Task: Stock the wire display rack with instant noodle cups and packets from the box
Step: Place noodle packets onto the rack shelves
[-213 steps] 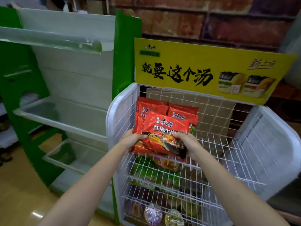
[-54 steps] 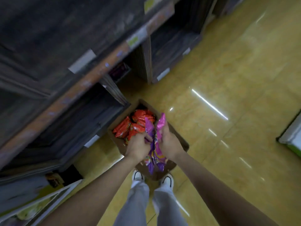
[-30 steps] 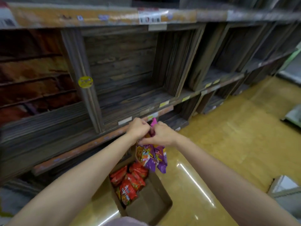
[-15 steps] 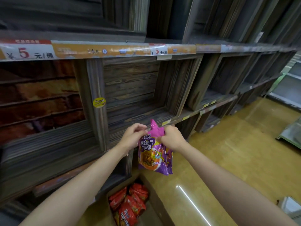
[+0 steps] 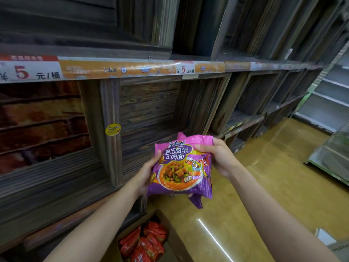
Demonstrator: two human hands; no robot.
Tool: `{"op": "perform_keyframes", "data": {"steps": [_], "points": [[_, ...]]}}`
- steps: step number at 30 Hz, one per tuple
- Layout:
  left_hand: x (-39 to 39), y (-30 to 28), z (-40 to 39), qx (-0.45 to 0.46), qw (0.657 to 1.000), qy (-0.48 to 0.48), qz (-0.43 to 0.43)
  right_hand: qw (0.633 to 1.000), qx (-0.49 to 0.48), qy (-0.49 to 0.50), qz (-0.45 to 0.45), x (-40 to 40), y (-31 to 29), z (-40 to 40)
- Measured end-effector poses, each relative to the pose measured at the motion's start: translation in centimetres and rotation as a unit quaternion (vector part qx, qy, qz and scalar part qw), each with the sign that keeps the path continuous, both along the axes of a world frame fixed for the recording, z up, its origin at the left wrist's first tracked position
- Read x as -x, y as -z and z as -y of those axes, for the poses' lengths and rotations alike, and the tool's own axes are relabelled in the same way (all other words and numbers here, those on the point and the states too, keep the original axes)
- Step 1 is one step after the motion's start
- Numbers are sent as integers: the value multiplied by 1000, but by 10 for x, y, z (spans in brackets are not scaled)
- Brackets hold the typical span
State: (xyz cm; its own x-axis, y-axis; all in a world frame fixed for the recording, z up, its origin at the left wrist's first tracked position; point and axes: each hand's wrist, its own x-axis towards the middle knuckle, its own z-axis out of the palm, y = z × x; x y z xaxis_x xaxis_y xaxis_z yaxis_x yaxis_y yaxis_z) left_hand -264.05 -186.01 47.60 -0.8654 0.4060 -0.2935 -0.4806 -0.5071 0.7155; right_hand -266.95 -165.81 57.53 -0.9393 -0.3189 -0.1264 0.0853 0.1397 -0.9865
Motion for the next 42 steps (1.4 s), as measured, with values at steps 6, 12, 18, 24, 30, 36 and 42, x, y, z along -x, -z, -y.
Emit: {"op": "perform_keyframes", "data": {"steps": [6,12,18,24,30,36,42], "points": [[-2,25,-6,-7,998,53,24,995,-56,78,24,3,25,-6],[-7,58,-13,-3,997,58,57,985,-101,138,19,-2,54,-7],[-10,85,-20,59,995,26,71,969,-137,191,80,-20,83,-18],[-28,99,-33,122,991,17,58,945,-220,122,208,-53,110,-34],[-50,95,-44,108,992,4,58,945,-167,56,274,-63,128,-42],[-62,84,-50,147,988,-35,35,962,-127,42,239,-73,129,-50],[-85,80,-75,190,976,-94,48,970,-54,98,217,-85,126,-90]]}}
